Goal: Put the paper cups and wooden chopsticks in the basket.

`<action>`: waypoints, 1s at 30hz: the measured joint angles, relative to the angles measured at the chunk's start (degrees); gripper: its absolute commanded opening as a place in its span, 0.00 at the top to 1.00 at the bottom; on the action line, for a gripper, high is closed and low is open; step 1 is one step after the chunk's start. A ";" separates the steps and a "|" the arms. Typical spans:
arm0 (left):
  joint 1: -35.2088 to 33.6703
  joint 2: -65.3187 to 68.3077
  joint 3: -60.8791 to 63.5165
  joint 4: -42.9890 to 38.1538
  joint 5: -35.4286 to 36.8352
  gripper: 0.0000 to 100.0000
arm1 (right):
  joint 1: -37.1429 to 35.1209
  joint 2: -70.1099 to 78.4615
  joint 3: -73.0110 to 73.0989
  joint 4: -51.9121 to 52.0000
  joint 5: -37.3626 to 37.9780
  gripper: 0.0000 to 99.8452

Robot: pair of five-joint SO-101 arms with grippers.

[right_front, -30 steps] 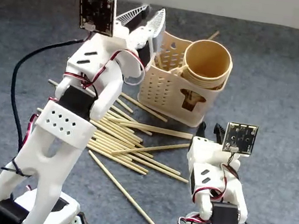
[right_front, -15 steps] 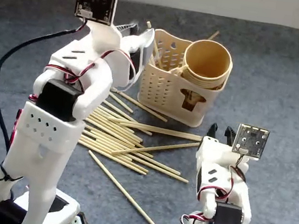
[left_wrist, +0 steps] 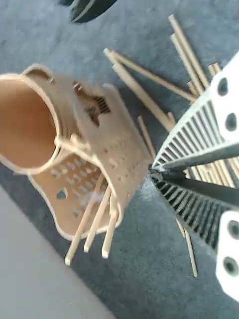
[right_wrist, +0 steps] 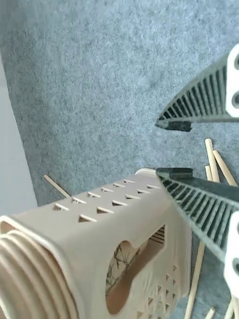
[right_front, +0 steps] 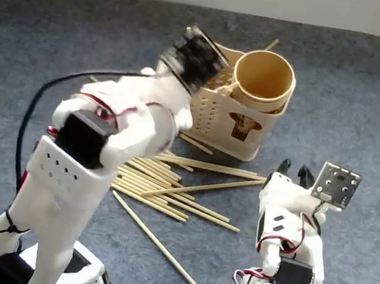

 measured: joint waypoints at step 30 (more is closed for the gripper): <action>13.45 -0.09 45.19 -2.02 -22.42 0.86 | 7.38 0.00 0.00 -2.81 -3.60 0.87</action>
